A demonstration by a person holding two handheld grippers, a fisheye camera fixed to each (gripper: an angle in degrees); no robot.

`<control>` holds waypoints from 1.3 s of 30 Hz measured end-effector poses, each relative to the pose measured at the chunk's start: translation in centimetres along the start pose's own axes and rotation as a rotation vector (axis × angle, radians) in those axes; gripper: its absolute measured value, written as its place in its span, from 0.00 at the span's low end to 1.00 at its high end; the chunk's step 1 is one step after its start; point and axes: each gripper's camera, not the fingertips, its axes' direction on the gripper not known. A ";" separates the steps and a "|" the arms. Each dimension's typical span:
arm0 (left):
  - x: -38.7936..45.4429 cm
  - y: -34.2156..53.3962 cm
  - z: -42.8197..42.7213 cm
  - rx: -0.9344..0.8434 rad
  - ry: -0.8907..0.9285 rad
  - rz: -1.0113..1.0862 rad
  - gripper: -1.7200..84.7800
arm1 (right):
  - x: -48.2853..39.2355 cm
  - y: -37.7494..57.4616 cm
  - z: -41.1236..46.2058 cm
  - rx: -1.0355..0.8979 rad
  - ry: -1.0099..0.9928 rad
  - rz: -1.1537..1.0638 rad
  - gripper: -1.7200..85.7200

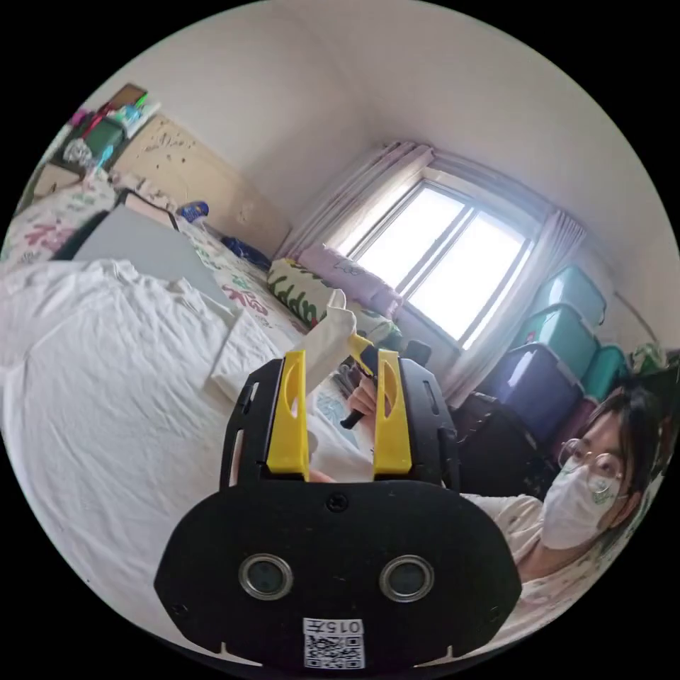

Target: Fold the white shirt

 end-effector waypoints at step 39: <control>19.7 18.5 -12.8 0.085 -0.800 0.040 0.02 | 9.1 18.9 8.8 -0.595 0.540 -0.126 0.13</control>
